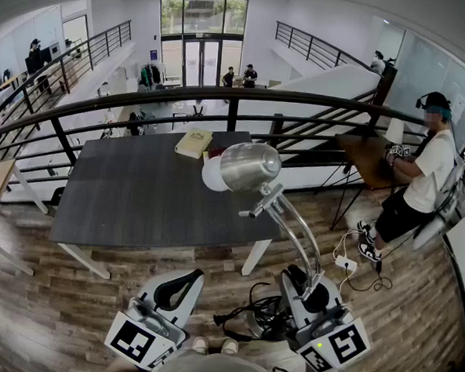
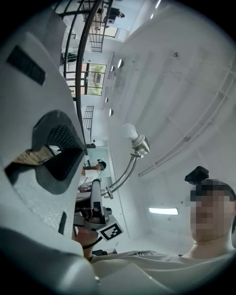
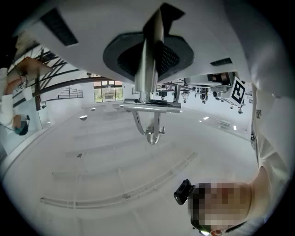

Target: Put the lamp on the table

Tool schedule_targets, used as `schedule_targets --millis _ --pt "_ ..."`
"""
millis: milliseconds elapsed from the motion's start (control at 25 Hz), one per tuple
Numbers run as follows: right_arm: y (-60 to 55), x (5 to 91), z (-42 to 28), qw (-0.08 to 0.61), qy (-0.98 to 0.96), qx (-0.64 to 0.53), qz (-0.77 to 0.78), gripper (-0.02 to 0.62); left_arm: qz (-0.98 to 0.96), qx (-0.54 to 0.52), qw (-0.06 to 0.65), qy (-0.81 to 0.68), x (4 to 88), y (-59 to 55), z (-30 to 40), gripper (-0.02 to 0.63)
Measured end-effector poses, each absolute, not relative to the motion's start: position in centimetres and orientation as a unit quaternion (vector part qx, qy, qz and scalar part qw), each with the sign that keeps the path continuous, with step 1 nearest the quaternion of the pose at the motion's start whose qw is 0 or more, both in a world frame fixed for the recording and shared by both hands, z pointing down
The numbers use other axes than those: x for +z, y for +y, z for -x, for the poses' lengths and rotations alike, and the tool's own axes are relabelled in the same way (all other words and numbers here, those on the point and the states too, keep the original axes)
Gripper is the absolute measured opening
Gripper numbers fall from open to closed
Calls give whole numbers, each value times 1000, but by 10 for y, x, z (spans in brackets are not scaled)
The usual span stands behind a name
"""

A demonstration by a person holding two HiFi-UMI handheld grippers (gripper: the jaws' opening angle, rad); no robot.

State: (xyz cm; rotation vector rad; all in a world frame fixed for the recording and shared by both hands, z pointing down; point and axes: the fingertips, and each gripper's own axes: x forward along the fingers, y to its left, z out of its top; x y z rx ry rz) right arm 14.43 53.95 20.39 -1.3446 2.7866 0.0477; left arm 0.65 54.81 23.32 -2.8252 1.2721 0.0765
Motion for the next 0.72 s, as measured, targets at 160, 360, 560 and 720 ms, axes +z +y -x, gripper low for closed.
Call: schedule_targets --millis 160,360,560,720 --pt "534 205 -144 25 901 12 434 46 912 20 15 409 236 542 -8 5" --pt "529 209 -147 24 899 9 436 46 913 18 9 407 241 537 -12 5" --pt "527 214 -147 23 901 3 432 46 914 13 4 405 246 535 -16 5" --pt "529 215 -150 25 901 -1 434 46 913 11 3 407 247 537 -17 5"
